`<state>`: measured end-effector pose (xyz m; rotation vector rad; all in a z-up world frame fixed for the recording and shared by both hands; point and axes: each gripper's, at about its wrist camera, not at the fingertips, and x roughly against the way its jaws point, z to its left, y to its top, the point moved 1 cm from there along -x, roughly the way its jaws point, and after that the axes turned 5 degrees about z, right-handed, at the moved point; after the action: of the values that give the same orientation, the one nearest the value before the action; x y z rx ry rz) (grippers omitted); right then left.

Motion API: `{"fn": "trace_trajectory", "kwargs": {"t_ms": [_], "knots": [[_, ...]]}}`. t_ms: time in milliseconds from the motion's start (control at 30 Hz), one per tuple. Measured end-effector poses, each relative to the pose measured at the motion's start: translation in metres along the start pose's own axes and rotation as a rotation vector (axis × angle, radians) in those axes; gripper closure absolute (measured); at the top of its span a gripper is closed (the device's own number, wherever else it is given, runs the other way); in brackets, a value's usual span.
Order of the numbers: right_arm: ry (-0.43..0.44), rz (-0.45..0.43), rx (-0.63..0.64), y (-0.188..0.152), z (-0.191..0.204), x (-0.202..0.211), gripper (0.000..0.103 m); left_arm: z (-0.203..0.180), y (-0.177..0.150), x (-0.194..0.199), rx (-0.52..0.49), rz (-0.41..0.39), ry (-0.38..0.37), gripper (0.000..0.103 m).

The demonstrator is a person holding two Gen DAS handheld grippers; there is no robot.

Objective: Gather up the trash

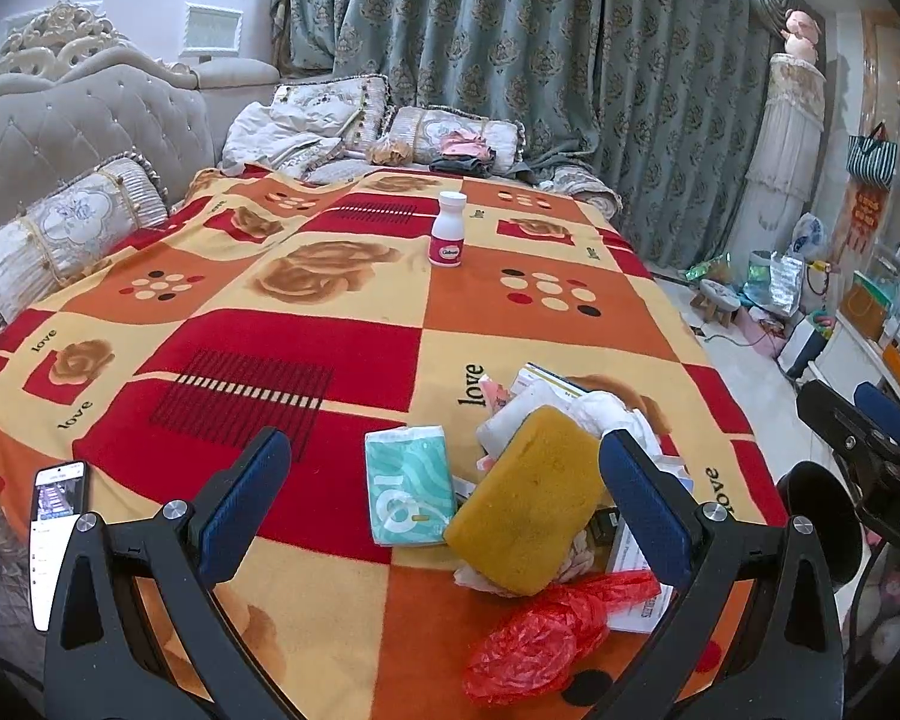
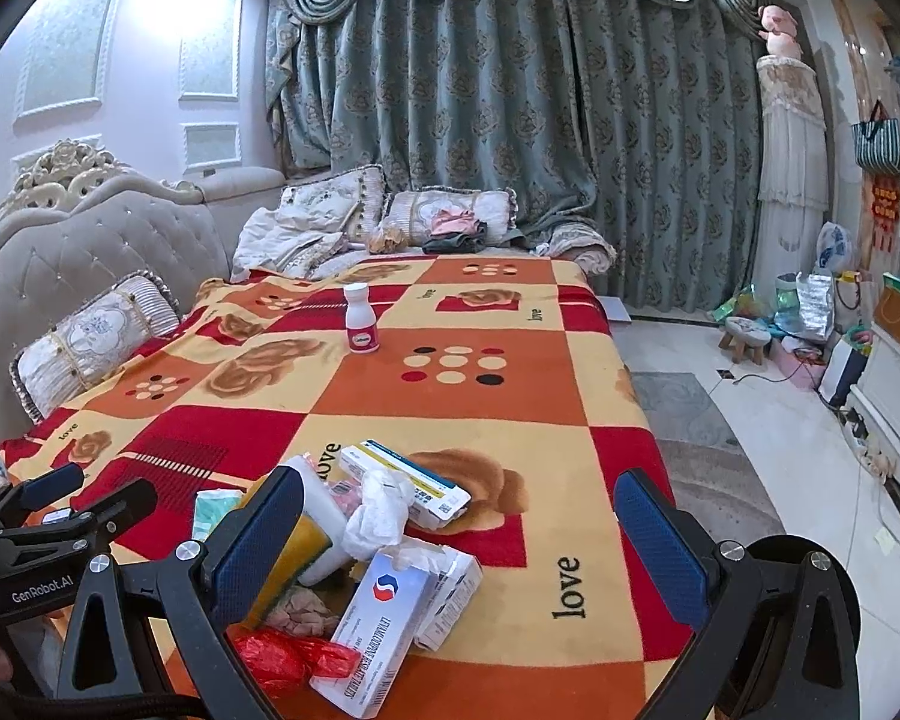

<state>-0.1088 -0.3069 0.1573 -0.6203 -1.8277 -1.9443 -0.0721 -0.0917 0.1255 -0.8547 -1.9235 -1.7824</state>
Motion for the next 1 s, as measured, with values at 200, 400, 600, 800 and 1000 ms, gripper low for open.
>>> {"fn": "trace_trajectory", "kwargs": {"t_ms": [200,400,600,800,1000], "knots": [[-0.001,0.005,0.003,0.0001,0.0004,-0.0011,0.0,0.0001,0.0006,0.0005,0.0,0.0,0.001,0.001],[0.001,0.013,0.0,0.0013,0.0011,-0.0013,0.0,0.0,0.0002,0.0007,0.0,-0.002,0.001,0.001],[-0.003,0.021,0.004,0.0012,0.0005,-0.0033,0.0,-0.0004,0.0,0.0006,-0.003,-0.001,0.002,0.001],[-0.004,0.026,0.005,0.0011,0.0006,-0.0048,0.0,-0.0007,0.0,0.0004,-0.001,0.0,0.0,0.001],[-0.001,0.04,0.002,-0.0006,-0.001,-0.0097,0.0,-0.0048,-0.0035,-0.0057,-0.011,0.016,-0.001,0.001]]}}
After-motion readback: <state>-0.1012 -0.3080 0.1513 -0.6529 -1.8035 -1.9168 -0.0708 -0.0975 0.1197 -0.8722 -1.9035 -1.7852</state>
